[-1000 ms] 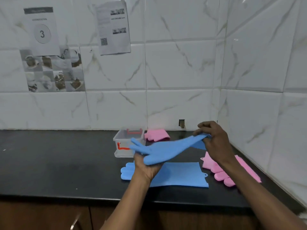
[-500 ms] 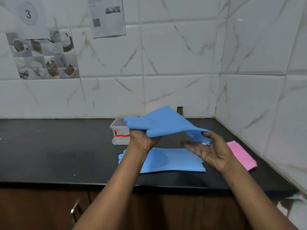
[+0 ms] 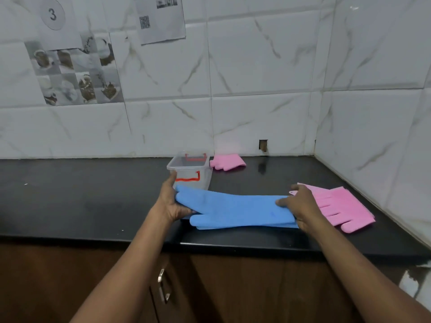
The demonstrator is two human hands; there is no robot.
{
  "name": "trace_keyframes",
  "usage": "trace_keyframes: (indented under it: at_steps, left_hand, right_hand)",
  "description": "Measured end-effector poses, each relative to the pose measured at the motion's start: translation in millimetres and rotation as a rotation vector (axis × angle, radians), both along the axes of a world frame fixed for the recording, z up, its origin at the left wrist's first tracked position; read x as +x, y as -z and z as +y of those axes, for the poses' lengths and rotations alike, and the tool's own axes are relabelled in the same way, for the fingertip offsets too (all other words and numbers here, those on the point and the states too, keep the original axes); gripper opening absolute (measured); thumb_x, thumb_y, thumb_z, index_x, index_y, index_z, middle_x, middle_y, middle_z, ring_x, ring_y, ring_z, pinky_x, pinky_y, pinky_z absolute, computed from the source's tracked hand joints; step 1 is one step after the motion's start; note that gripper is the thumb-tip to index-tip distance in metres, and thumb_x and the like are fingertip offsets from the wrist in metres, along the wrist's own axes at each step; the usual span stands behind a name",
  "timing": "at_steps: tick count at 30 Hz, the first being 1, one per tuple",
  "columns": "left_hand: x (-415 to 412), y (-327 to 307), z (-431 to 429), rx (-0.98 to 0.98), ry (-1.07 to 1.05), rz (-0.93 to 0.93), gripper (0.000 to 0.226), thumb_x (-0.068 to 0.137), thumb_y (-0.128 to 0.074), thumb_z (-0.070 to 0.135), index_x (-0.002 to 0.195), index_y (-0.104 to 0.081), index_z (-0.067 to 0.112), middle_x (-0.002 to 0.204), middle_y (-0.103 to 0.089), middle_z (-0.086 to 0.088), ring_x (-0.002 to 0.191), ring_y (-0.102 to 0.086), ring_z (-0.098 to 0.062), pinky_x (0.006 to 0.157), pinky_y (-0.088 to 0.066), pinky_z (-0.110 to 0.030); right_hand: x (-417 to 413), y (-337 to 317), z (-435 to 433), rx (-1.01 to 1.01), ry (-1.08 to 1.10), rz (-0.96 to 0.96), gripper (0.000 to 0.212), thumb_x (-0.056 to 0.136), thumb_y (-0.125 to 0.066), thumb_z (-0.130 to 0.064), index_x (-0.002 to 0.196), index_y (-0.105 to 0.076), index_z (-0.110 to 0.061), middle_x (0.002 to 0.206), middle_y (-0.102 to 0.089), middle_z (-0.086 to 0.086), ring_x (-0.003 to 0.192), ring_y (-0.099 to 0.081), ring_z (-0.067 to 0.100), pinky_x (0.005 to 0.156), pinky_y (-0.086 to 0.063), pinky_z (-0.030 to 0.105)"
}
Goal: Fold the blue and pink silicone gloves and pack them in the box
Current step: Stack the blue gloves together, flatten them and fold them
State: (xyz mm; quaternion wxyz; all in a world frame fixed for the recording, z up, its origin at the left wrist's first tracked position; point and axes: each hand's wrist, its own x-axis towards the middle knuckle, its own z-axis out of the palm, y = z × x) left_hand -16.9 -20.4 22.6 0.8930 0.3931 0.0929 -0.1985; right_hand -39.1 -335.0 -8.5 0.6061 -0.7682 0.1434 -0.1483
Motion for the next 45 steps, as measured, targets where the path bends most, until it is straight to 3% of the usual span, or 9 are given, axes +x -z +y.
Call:
trace_keyframes:
  at_steps: [8,12,16,21,25,31,34,41,45]
  left_hand:
    - [13.5,-1.9,-17.1,0.599,-0.165,-0.061,0.032,0.085,-0.062,-0.005,0.116,-0.054,0.001,0.098,-0.065,-0.021,0.083,-0.065,-0.034,0.065,-0.056,-0.046]
    - [25.9,-8.6,-14.7,0.583,-0.198,-0.078,0.017,0.085,-0.061,-0.009,0.099,-0.057,-0.001,0.085,-0.067,-0.019,0.066,-0.07,-0.031,0.043,-0.055,-0.036]
    - [24.6,9.4,-17.2,0.624,-0.14,-0.009,0.031,0.084,-0.064,-0.006,0.112,-0.052,0.002,0.098,-0.065,-0.02,0.079,-0.065,-0.032,0.048,-0.057,-0.043]
    - [25.5,16.6,-12.6,0.588,-0.128,0.008,0.03,0.08,-0.066,-0.005,0.106,-0.053,0.004,0.098,-0.065,-0.019,0.081,-0.066,-0.032,0.054,-0.059,-0.051]
    - [26.9,11.6,-12.4,0.716,-0.252,-0.067,0.033,0.071,-0.075,0.0,0.098,-0.057,0.004,0.095,-0.064,-0.017,0.082,-0.064,-0.031,0.057,-0.057,-0.041]
    - [24.5,21.1,-10.2,0.908,-0.329,-0.144,0.015,0.075,-0.072,0.01,0.078,-0.057,0.01,0.086,-0.058,-0.01,0.075,-0.056,-0.023,0.035,-0.047,-0.024]
    - [23.5,26.0,-15.1,1.0,-0.408,-0.22,0.023,0.082,-0.066,0.025,0.076,-0.057,0.005,0.083,-0.058,-0.007,0.075,-0.055,-0.021,0.049,-0.052,-0.032]
    - [5.0,36.7,-38.9,1.837,-0.789,-0.543,0.034,0.089,-0.06,0.03,0.118,-0.066,0.012,0.12,-0.057,-0.013,0.109,-0.051,-0.031,0.084,-0.045,-0.041]
    - [-1.8,41.6,-44.8,1.692,-0.655,-1.028,0.028,0.092,-0.06,0.033,0.107,-0.074,0.015,0.117,-0.064,-0.002,0.112,-0.054,-0.019,0.092,-0.045,-0.032]
  right_hand:
    - [7.1,5.6,-8.7,-0.25,0.023,-0.07,0.041,0.08,-0.074,-0.006,0.119,-0.063,-0.003,0.123,-0.062,0.012,0.103,-0.056,0.021,0.085,-0.041,0.03]
    - [12.9,-6.3,-11.1,-0.184,0.09,-0.13,0.036,0.081,-0.073,-0.008,0.117,-0.064,-0.008,0.118,-0.062,0.009,0.101,-0.057,0.022,0.083,-0.046,0.034]
    - [12.2,10.1,-11.9,-0.227,0.074,-0.052,0.039,0.081,-0.073,-0.004,0.119,-0.062,-0.001,0.126,-0.061,0.015,0.111,-0.058,0.029,0.097,-0.047,0.039]
    - [6.5,23.3,-9.6,-0.322,0.111,-0.089,0.036,0.084,-0.07,-0.011,0.118,-0.063,-0.003,0.125,-0.063,0.012,0.114,-0.057,0.027,0.086,-0.039,0.027]
    - [5.4,23.4,-8.9,-0.356,0.109,-0.096,0.036,0.085,-0.069,-0.012,0.119,-0.062,-0.003,0.126,-0.062,0.012,0.114,-0.057,0.027,0.089,-0.042,0.032]
    - [3.9,22.1,-6.0,-0.414,0.144,-0.103,0.035,0.086,-0.068,-0.014,0.118,-0.062,-0.001,0.124,-0.063,0.013,0.114,-0.056,0.029,0.091,-0.042,0.033]
    - [0.1,20.5,-4.3,-0.399,0.197,-0.141,0.033,0.084,-0.069,-0.016,0.113,-0.064,-0.003,0.116,-0.067,0.011,0.11,-0.059,0.029,0.087,-0.043,0.032]
    - [-4.8,16.7,-1.7,-0.426,0.276,-0.131,0.028,0.082,-0.064,-0.013,0.108,-0.067,-0.004,0.095,-0.073,0.014,0.095,-0.064,0.033,0.081,-0.049,0.034]
    - [-5.0,19.0,1.3,-0.463,0.3,-0.123,0.026,0.083,-0.062,-0.015,0.108,-0.066,-0.011,0.094,-0.072,0.009,0.089,-0.063,0.029,0.069,-0.042,0.028]
